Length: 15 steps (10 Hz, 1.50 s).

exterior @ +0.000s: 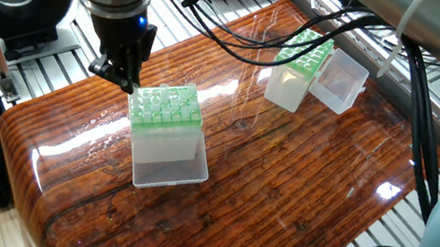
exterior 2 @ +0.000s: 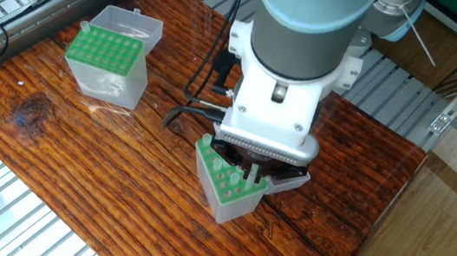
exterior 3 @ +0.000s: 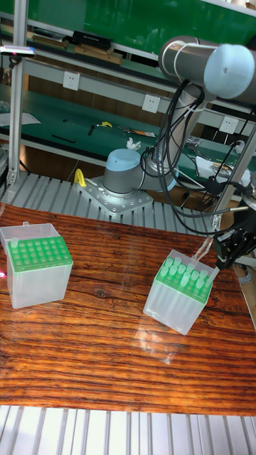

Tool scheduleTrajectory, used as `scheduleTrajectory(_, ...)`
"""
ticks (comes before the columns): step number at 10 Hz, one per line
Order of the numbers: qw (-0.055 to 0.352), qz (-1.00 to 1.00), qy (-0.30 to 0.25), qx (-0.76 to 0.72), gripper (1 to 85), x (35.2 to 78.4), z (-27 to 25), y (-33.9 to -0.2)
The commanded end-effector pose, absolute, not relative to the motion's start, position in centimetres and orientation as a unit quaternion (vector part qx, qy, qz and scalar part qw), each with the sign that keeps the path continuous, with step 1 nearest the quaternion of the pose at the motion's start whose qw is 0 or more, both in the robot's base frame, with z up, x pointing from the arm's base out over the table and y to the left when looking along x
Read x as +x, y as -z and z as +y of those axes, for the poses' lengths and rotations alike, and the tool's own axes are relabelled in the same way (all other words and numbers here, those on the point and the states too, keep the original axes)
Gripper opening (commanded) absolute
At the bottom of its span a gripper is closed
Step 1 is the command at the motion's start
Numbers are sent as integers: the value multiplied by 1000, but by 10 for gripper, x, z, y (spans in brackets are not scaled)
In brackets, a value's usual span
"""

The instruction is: Transfer all large pipette tips from one holder to another

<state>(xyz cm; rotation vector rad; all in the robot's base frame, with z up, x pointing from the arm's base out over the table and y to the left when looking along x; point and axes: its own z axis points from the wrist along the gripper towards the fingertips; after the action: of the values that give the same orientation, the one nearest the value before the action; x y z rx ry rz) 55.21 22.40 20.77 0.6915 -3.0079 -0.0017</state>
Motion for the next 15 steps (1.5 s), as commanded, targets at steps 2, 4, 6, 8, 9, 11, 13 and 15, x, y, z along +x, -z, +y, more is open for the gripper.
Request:
scheduleTrajectory(2, 34, -974, 12, 223, 140, 550, 229, -221)
scheduleTrajectory(4, 36, -974, 12, 223, 140, 548, 229, -224)
scheduleTrajectory(6, 36, -974, 12, 224, 140, 549, 227, -226)
scheduleTrajectory(8, 37, -973, 13, 227, 140, 550, 224, -228)
scheduleTrajectory(9, 39, -973, 15, 228, 140, 551, 223, -231)
scheduleTrajectory(11, 42, -972, 17, 229, 140, 551, 223, -237)
scheduleTrajectory(13, 44, -972, 18, 229, 140, 553, 223, -243)
scheduleTrajectory(15, 45, -972, 20, 229, 140, 556, 224, -250)
